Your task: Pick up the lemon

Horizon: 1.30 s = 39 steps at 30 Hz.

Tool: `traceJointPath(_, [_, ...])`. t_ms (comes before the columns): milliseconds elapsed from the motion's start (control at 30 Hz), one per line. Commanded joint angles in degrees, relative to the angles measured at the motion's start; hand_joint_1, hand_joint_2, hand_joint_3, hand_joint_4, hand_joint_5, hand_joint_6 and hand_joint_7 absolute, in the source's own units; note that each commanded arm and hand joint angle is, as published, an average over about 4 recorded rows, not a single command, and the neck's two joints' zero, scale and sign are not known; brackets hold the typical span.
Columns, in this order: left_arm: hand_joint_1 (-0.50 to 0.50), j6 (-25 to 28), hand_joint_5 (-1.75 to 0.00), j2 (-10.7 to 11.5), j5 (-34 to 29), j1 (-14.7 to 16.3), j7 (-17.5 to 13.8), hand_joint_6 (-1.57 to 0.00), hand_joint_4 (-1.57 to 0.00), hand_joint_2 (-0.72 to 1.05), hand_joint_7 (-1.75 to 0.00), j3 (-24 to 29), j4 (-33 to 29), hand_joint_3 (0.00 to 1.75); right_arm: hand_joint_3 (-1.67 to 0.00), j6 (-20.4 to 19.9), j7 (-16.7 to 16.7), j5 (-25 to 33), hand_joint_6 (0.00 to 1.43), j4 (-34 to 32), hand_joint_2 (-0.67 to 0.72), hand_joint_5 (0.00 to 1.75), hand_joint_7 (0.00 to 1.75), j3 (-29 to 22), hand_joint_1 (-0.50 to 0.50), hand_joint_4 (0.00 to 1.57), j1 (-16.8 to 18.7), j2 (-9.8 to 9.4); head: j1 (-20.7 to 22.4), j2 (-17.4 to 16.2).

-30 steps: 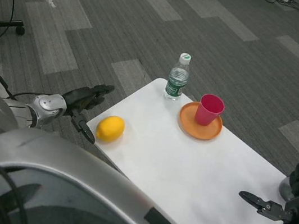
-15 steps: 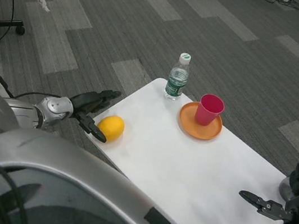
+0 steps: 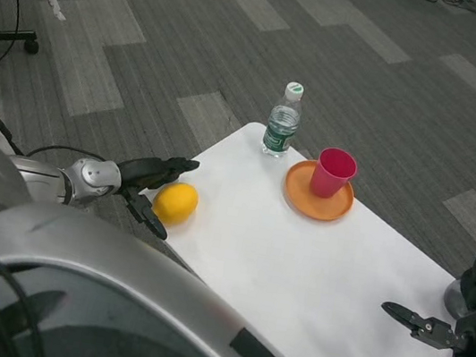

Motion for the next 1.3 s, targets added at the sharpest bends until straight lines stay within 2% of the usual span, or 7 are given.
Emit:
traceJointPath(33, [0.5,0.8,0.0,-0.1,0.5,-0.5,0.4,0.0,0.0,0.34,0.0,-1.4,1.0,0.09,-0.24,0.1,0.1,0.2,0.0,-0.5,0.03,0.48,0.0,-0.4,-0.21,0.0,0.2,-0.51,0.0,0.0])
traceJointPath(200, [0.5,0.9,0.0,-0.6,0.5,-0.8,0.9,0.0,0.0,0.34,0.0,-2.2,1.4,0.09,-0.24,0.1,0.1,0.2,0.0,-0.5,0.03,0.48,0.0,-0.3,-0.21,0.0,0.2,-0.51,0.0,0.0])
traceJointPath(400, [0.5,1.4,0.0,-0.8,0.6,-1.8,1.6,0.0,0.0,0.47,0.0,-4.5,2.0,0.09,-0.24,0.1,0.1,0.2,0.0,-0.6,0.03,0.48,0.0,-0.3,-0.2,0.0,0.2,-0.49,-0.3,-0.7])
traceJointPath(600, [0.5,2.3,0.0,-1.2,1.0,-2.9,2.5,0.0,0.0,0.8,0.0,-7.4,2.7,0.09,-0.24,0.1,0.2,0.1,0.0,-0.6,0.03,0.48,0.0,-0.4,-0.21,0.0,0.2,-0.42,-0.4,-0.7])
traceJointPath(700, [0.5,2.7,0.0,-1.2,1.5,-3.0,2.6,0.0,0.0,0.87,0.0,-7.9,2.8,0.09,-0.24,0.1,0.2,0.1,0.0,-0.8,0.03,0.48,0.0,-0.4,-0.21,0.0,0.3,-0.42,-0.5,-0.8])
traceJointPath(1100, [0.5,3.0,0.0,-1.1,3.3,-3.1,2.6,0.0,0.0,1.05,0.0,-8.7,3.3,0.09,-0.24,0.1,0.2,0.1,0.0,-1.2,0.03,0.48,0.0,-0.4,-0.21,0.0,0.5,-0.42,-0.5,-0.8])
traceJointPath(1300, [0.5,4.2,-0.03,-1.1,4.5,-3.3,2.3,0.0,0.0,1.05,0.0,-8.9,3.3,0.09,-0.24,0.1,0.2,0.1,0.0,-1.4,0.03,0.48,0.0,-0.4,-0.2,0.0,0.5,-0.42,-0.5,-0.8])
